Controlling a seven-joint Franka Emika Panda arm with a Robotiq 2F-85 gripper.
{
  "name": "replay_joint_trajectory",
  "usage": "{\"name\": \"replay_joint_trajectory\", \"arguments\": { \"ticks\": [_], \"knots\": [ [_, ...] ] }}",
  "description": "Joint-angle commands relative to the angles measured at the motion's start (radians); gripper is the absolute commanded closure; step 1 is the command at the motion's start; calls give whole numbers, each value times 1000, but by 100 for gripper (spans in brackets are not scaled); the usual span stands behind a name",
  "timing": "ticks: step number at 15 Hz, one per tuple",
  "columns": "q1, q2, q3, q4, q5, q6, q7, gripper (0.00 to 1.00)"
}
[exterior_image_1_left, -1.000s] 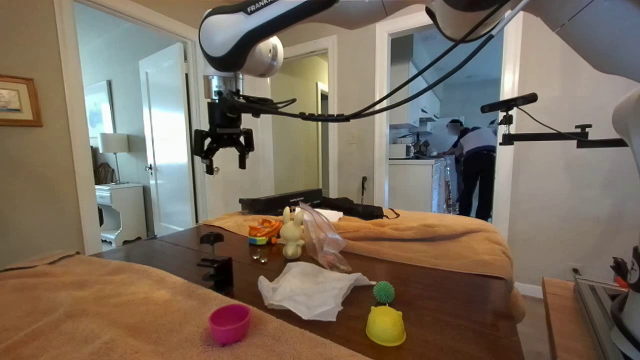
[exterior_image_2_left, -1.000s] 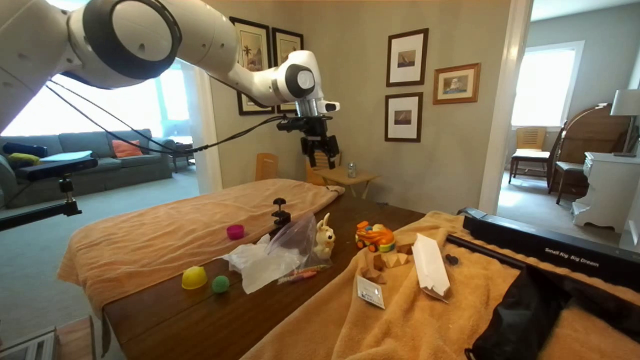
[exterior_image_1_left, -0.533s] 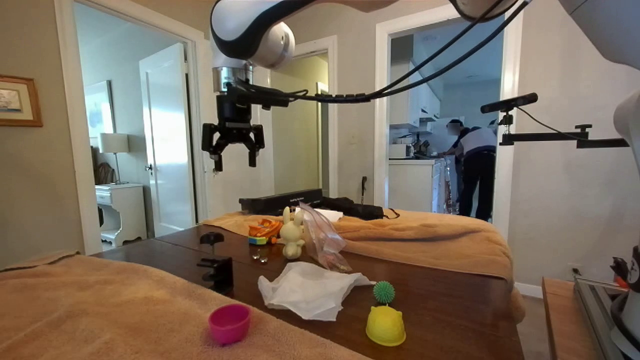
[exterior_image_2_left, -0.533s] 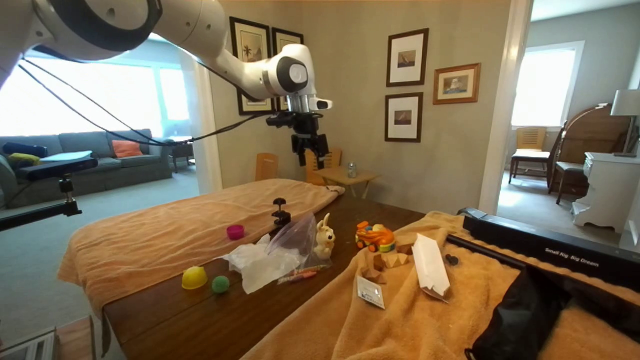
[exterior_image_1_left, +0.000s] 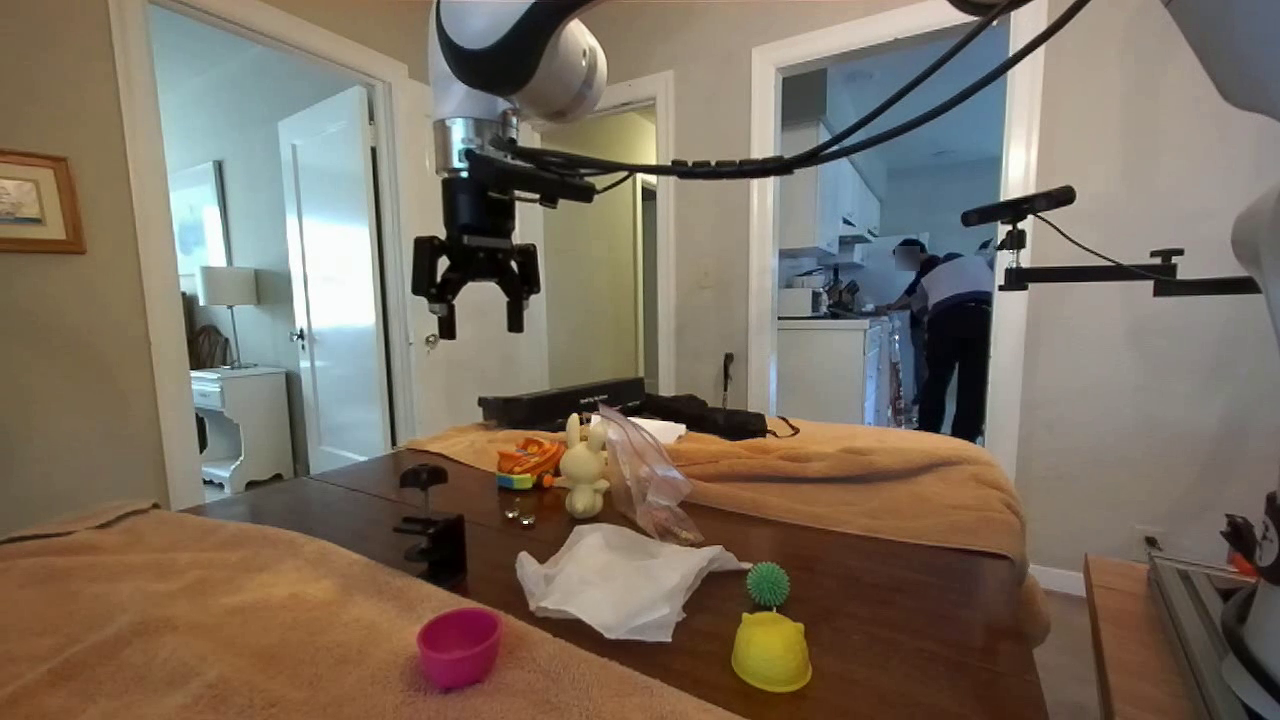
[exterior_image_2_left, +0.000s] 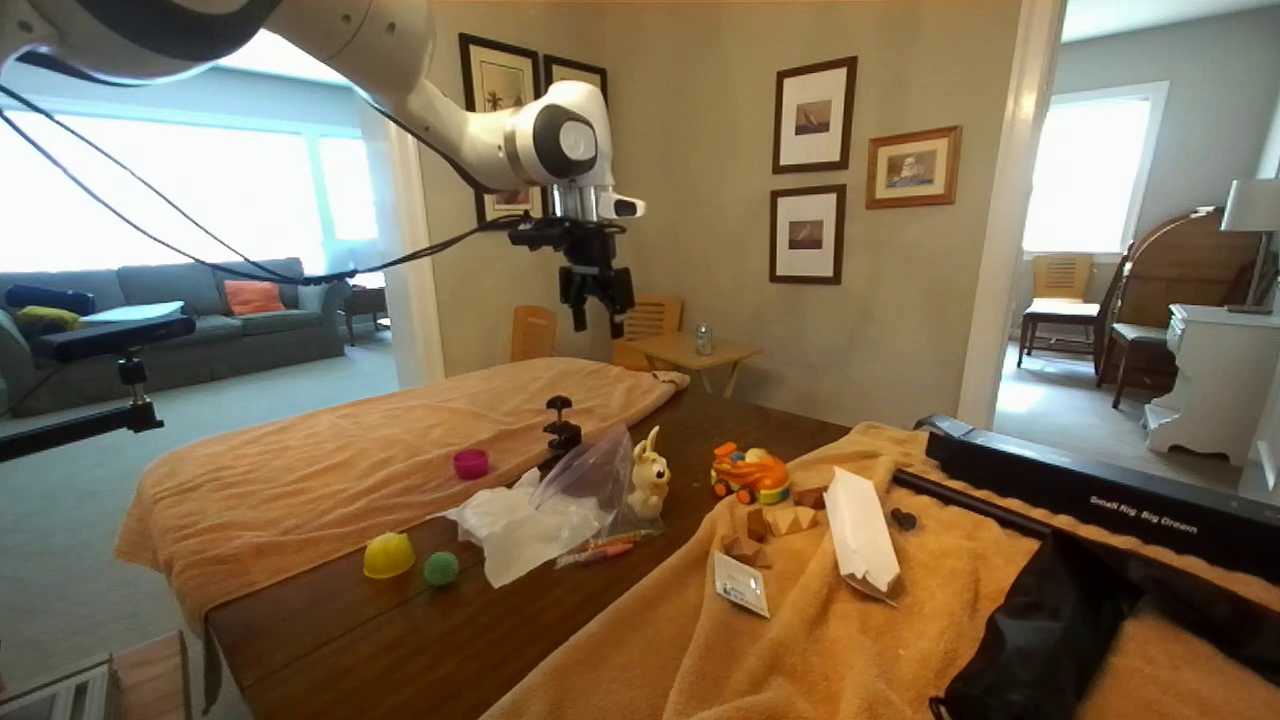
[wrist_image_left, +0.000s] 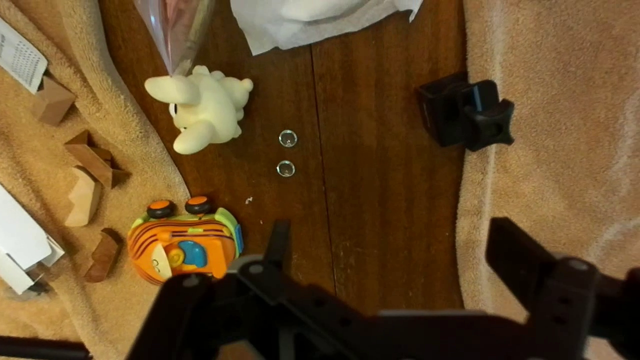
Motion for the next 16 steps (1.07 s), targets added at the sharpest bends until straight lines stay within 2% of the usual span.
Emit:
{"name": "replay_joint_trajectory", "arguments": {
  "ticks": [1,3,4,6,11,16],
  "knots": [
    [-41,-79,56,-92,42,10,-96,0],
    [-59,-105,86,-119,49,51,-211,0],
    [-37,-41,63,-43,14,6,-114,0],
    [-45,-60,78,-59,16,18,-162,0],
    [-48,-70,81,-69,16,20,-178,0],
    [-27,-86,100,-125,45,4,-101,0]
  ]
}}
